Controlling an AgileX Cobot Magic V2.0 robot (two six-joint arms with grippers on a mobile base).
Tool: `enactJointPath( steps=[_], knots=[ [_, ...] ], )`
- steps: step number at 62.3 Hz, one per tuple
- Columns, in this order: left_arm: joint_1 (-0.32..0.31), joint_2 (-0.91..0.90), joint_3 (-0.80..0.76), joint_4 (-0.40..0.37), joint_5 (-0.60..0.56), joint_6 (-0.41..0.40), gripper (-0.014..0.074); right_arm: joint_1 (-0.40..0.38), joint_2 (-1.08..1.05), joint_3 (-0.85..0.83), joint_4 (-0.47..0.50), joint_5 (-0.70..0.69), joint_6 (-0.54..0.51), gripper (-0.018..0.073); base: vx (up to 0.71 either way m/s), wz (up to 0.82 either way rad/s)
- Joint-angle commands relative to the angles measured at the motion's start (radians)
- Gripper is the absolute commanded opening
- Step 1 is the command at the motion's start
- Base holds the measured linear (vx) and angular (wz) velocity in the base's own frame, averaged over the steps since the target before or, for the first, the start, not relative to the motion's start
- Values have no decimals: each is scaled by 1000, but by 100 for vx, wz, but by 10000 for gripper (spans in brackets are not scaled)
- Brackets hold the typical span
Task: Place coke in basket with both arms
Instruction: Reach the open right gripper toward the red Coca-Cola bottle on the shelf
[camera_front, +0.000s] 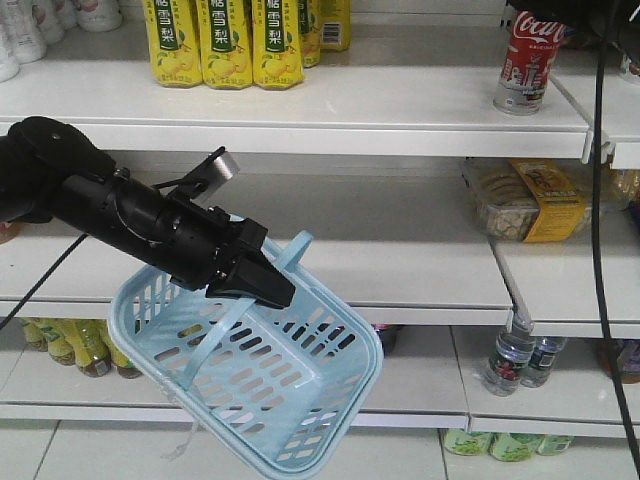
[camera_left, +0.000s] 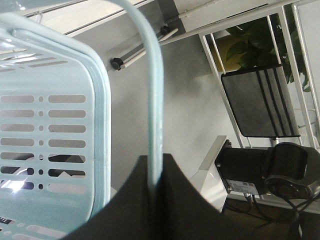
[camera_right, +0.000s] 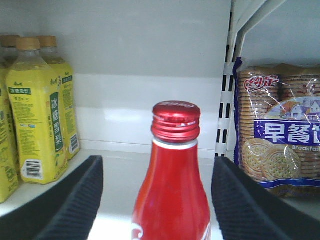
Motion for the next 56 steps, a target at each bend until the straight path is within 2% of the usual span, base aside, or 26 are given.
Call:
enactJointPath(
  steps=[1, 39, 48, 56],
  knots=[
    [-4, -52, -32, -84, 12, 0, -6, -10, -22, -56, -6, -61, -7, 463, 0, 0],
    [-4, -52, -32, -84, 12, 0, -6, -9, 64, -159, -6, -18, -7, 454, 0, 0],
    [-4, -52, -32, -84, 12, 0, -6, -10, 75, -168, -6, -7, -7, 376, 0, 0],
    [-4, -52, -32, -84, 12, 0, -6, -10, 75, -168, -6, -9, -7, 243, 0, 0]
  ],
)
